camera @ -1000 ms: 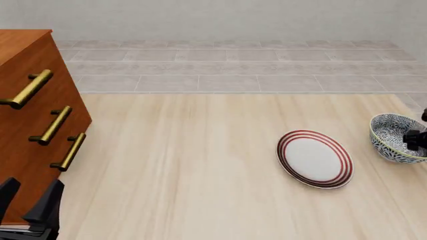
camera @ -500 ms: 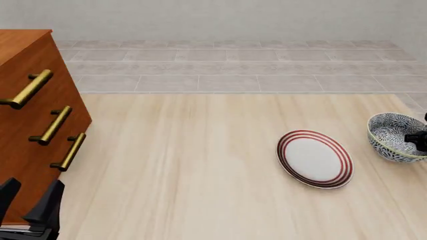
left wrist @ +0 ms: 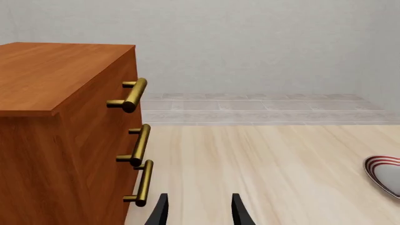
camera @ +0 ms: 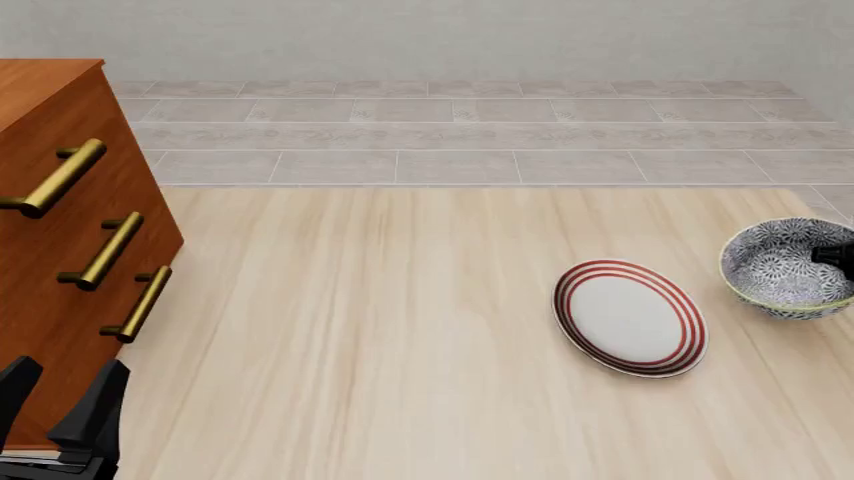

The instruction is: Put the bowl on top of the cabinet.

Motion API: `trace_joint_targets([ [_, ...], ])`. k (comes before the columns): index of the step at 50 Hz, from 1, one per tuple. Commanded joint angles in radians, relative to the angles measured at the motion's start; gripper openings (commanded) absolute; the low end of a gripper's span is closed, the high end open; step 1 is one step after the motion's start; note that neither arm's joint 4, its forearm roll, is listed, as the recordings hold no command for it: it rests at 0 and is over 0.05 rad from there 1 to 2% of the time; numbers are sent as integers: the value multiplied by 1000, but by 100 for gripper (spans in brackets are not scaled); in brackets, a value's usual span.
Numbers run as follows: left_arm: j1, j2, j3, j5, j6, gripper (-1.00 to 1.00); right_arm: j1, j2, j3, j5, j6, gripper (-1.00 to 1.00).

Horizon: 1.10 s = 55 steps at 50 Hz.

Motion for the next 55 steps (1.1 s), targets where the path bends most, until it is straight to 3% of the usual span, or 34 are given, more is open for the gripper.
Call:
trace_joint_targets([
  [1, -3, 0, -1, 0, -2, 100, 6, -67, 8, 2, 35, -100],
  [21, -10, 0, -6, 2, -3, 100, 41, -219, 46, 8, 52, -100],
  [32, -12, 0, -6, 3, 0, 100, 79, -299, 82, -14, 92, -100],
  [35, -13, 0, -5, 3, 0, 100, 116, -337, 107, -28, 132, -100],
  [39, -13, 0, -8, 5, 2, 100, 139, -364, 128, -42, 145, -100],
  [43, -13, 0, -9, 7, 5, 100, 213, -429, 183, -56, 193, -100],
  [55, -15, 0, -30, 29, 7, 100, 320, -542, 263, -74, 207, -100],
])
